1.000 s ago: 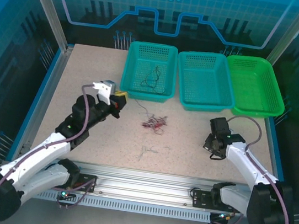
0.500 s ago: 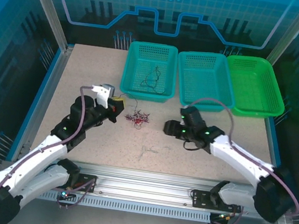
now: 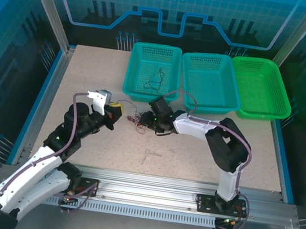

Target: Untangle the cables

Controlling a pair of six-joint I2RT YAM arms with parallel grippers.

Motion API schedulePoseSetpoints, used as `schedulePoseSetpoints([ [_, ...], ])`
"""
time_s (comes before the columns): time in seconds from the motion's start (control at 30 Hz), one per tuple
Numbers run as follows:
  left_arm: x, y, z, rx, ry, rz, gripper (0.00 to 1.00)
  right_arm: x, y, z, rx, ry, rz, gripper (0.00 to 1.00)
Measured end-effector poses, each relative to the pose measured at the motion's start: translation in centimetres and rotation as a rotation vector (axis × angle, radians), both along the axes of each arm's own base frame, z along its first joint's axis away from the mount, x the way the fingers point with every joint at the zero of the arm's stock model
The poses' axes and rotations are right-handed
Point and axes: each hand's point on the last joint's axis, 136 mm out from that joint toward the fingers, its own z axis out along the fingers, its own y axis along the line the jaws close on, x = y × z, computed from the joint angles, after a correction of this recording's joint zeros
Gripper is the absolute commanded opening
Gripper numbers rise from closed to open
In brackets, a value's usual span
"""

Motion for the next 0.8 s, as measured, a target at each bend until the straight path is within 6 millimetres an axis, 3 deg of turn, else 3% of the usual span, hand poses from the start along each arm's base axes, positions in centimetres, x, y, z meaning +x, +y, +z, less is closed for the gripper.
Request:
schedulePoseSetpoints([
  [0.03,-0.2,0.2,0.0,0.004,-0.002,0.008,0.0,-0.2,-0.3,-0.4,-0.015,0.009,-0.005,0.11],
  [0.13,-0.4,1.4,0.1,0.02,-0.006,0.062,0.0,-0.4,-1.6,-0.9,-0.053,0.006,-0.027,0.01],
  [0.23,-0.3,3.4,-0.6,0.065,0.013,0.155,0.0,-1.0,-4.5,-0.5,-0.096,-0.006,-0.066,0.0],
  [0.33,0.1,6.4,-1.8,0.125,0.053,0.279,0.0,-1.5,-9.7,0.3,-0.143,-0.007,-0.158,0.0],
  [0.53,0.4,13.6,-3.0,0.149,0.115,0.549,0.0,-3.3,-22.5,1.8,-0.19,-0.002,-0.425,0.0],
  [0.67,0.2,16.1,-2.9,0.099,0.131,0.652,0.0,-5.4,-29.3,2.0,-0.213,0.016,-0.592,0.0],
  [0.8,0.1,16.9,-2.7,0.054,0.134,0.687,0.0,-7.4,-34.3,2.7,-0.209,0.001,-0.746,0.0],
])
